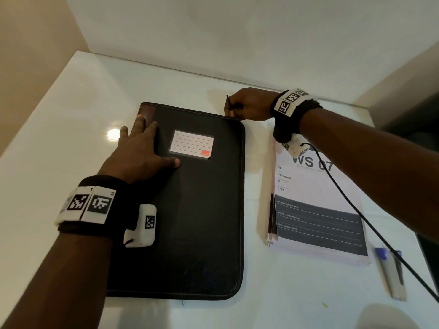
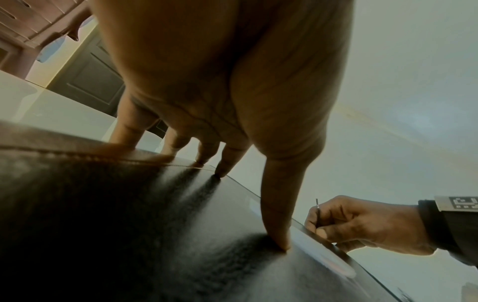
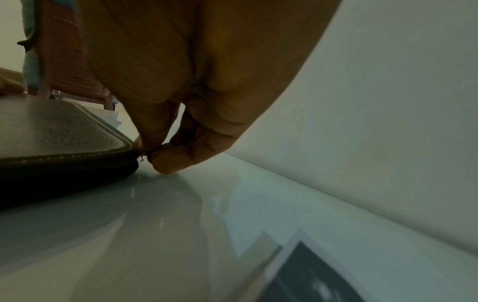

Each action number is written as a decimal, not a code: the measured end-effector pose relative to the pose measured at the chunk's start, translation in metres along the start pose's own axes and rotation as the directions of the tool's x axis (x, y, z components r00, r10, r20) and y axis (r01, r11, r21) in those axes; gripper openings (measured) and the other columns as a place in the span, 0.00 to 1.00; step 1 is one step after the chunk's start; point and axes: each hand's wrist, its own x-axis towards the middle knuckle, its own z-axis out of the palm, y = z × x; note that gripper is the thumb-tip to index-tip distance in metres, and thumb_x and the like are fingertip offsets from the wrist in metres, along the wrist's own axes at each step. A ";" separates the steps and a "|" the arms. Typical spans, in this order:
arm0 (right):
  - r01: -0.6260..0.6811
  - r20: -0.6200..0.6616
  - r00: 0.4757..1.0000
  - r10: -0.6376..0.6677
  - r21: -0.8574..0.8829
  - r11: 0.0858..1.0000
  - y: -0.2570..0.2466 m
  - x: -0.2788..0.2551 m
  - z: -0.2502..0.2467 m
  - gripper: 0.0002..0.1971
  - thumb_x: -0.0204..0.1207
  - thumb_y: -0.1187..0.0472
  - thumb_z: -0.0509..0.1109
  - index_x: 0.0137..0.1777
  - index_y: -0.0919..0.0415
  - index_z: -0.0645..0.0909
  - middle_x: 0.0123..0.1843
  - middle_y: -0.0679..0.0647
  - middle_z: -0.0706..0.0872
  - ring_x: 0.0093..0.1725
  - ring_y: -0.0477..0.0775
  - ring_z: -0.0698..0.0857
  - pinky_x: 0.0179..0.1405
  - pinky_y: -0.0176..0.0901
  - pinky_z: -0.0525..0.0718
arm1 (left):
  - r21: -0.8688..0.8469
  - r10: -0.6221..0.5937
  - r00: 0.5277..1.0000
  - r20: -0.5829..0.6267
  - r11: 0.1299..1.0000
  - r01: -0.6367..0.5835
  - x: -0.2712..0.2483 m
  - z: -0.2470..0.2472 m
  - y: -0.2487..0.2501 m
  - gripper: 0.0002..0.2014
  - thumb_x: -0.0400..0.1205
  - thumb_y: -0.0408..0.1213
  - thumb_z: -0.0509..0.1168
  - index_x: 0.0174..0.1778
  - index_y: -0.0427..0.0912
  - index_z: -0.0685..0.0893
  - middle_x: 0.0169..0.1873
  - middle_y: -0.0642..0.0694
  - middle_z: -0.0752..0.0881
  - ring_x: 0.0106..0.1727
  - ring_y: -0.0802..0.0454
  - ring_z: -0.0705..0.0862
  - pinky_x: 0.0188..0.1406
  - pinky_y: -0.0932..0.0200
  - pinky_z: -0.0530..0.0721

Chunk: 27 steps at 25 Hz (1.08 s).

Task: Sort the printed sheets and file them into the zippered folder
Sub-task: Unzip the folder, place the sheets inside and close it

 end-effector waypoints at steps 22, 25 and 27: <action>-0.306 -0.039 0.876 0.480 0.726 0.616 -0.006 -0.083 0.055 0.06 0.76 0.72 0.78 0.50 0.72 0.91 0.46 0.65 0.94 0.50 0.64 0.94 0.58 0.53 0.92 | 0.005 0.024 0.998 0.051 1.000 -0.025 0.000 0.004 0.001 0.55 0.78 0.56 0.78 0.93 0.50 0.48 0.92 0.49 0.39 0.91 0.31 0.40 0.87 0.29 0.52; -0.316 -0.136 0.799 0.586 0.734 0.601 -0.015 -0.085 0.069 0.02 0.72 0.70 0.80 0.43 0.65 0.93 0.43 0.61 0.94 0.47 0.61 0.95 0.56 0.55 0.92 | -0.004 0.029 0.999 0.040 1.000 -0.029 -0.003 0.006 -0.001 0.55 0.79 0.56 0.77 0.93 0.49 0.49 0.92 0.47 0.39 0.91 0.31 0.40 0.88 0.28 0.52; -0.311 -0.191 0.773 0.605 0.717 0.624 -0.017 -0.083 0.074 0.05 0.68 0.69 0.81 0.38 0.58 0.93 0.42 0.58 0.95 0.48 0.60 0.94 0.57 0.57 0.92 | -0.012 0.027 1.000 0.008 1.000 -0.027 -0.012 0.010 0.001 0.51 0.79 0.57 0.76 0.92 0.50 0.54 0.92 0.45 0.42 0.91 0.29 0.40 0.86 0.22 0.55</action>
